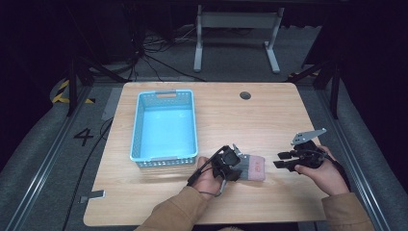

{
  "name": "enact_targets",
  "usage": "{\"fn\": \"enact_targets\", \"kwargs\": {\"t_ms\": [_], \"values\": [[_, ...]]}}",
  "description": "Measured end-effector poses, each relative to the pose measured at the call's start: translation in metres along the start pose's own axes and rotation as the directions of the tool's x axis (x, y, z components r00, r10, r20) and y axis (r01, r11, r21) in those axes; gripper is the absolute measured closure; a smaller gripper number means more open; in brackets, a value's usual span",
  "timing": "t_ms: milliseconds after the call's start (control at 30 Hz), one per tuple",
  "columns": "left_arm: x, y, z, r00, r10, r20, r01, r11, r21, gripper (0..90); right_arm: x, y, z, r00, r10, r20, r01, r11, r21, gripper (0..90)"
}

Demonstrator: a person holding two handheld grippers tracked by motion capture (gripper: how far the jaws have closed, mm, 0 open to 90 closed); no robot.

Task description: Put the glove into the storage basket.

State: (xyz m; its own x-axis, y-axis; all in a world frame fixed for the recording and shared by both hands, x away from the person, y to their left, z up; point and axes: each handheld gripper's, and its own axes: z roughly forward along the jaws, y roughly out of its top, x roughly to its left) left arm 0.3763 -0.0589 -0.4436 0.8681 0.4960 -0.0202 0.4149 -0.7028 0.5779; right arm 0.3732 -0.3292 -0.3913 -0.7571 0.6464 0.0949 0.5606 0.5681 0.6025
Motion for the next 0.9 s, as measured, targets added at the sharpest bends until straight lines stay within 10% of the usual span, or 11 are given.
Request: {"fn": "enact_targets", "kwargs": {"t_ms": [267,900], "values": [[-0.003,0.001,-0.004,0.9994,0.024,-0.023,-0.024,0.9997,-0.003,62.3,-0.002,0.000,-0.002,1.0000,-0.005,0.002,0.005,1.000,-0.009,57.0],[0.005,-0.001,-0.052,0.9979,-0.017,0.063,0.019,0.9991,-0.039,66.1,-0.011,-0.004,0.000,0.9998,-0.011,0.014,0.011,1.000,-0.026,63.0]]}}
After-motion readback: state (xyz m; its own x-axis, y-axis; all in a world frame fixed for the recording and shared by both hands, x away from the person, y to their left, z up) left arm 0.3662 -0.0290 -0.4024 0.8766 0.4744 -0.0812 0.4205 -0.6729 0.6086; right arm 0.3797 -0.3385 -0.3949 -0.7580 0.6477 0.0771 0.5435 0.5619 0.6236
